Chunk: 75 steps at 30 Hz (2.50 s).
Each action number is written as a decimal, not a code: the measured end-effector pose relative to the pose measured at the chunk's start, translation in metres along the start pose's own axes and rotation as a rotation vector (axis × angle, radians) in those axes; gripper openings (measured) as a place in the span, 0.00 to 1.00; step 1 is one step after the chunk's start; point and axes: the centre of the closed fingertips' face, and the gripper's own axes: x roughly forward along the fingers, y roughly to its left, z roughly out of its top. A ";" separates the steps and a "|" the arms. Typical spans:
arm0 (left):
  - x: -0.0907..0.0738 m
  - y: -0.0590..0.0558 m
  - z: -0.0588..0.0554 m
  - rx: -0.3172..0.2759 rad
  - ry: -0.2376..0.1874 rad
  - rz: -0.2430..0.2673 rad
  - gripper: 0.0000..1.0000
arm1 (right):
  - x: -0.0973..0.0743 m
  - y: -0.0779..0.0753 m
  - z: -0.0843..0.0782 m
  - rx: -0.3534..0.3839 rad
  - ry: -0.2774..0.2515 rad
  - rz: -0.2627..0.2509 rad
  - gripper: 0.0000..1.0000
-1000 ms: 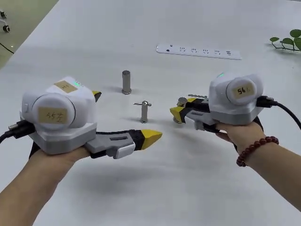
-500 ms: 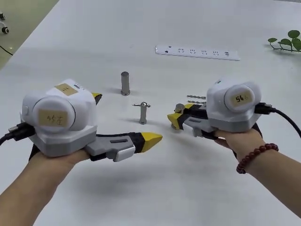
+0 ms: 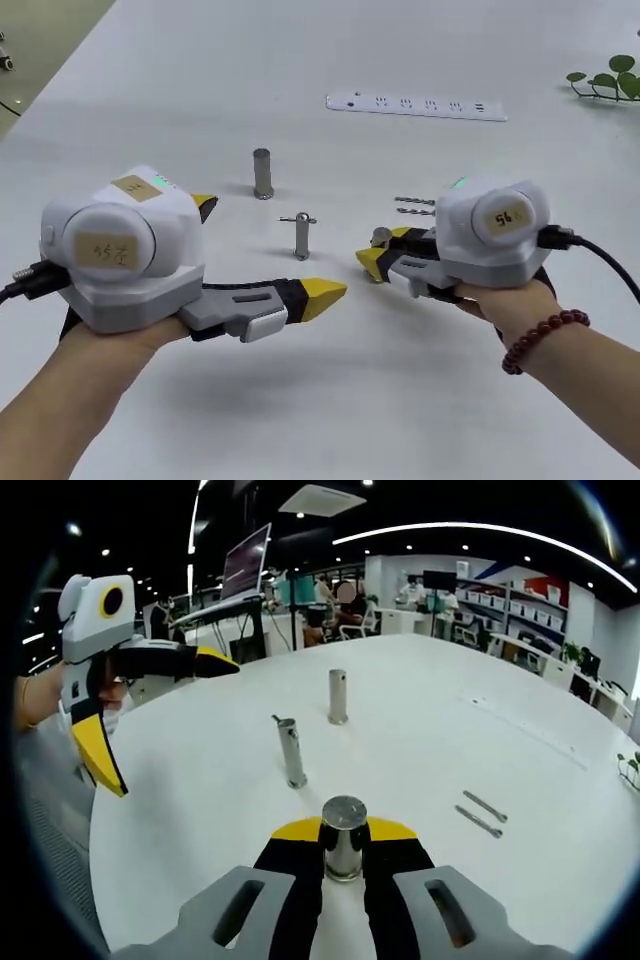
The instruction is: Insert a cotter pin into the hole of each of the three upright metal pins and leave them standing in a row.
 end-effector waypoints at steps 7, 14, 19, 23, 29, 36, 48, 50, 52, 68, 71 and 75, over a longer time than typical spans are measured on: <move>0.001 -0.002 -0.002 0.013 0.010 -0.006 0.99 | -0.001 0.001 -0.002 -0.012 -0.009 0.006 0.09; 0.001 -0.003 -0.001 0.015 0.009 -0.007 0.99 | 0.000 0.002 -0.001 0.007 -0.014 0.016 0.09; 0.001 -0.004 0.000 0.017 0.002 -0.008 0.99 | -0.002 0.004 0.000 0.016 -0.033 0.028 0.11; 0.001 -0.004 0.000 0.019 0.001 -0.010 0.99 | -0.007 0.008 0.002 0.005 -0.037 0.041 0.13; 0.002 -0.005 0.000 0.016 0.001 -0.008 0.99 | -0.017 0.009 0.009 0.002 -0.050 0.060 0.19; 0.002 -0.006 0.001 0.022 -0.002 -0.006 0.99 | -0.030 0.004 0.009 -0.005 -0.057 0.086 0.24; 0.002 -0.004 -0.002 0.025 0.005 0.015 0.99 | -0.055 -0.014 0.029 0.024 -0.100 0.098 0.24; 0.002 -0.003 -0.003 0.023 0.009 0.019 0.99 | -0.058 -0.021 0.033 0.025 -0.102 0.092 0.24; 0.001 -0.002 -0.005 0.016 0.011 0.024 0.99 | -0.059 -0.029 0.036 0.030 -0.103 0.084 0.22; -0.001 0.003 -0.010 0.006 0.020 0.046 0.97 | -0.028 -0.085 0.017 -0.090 0.143 0.083 0.20; -0.001 0.005 -0.010 0.004 0.020 0.047 0.97 | -0.017 -0.089 0.015 -0.108 0.184 0.096 0.20; -0.002 0.006 -0.009 0.002 0.016 0.050 0.97 | -0.008 -0.094 0.010 -0.154 0.252 0.114 0.20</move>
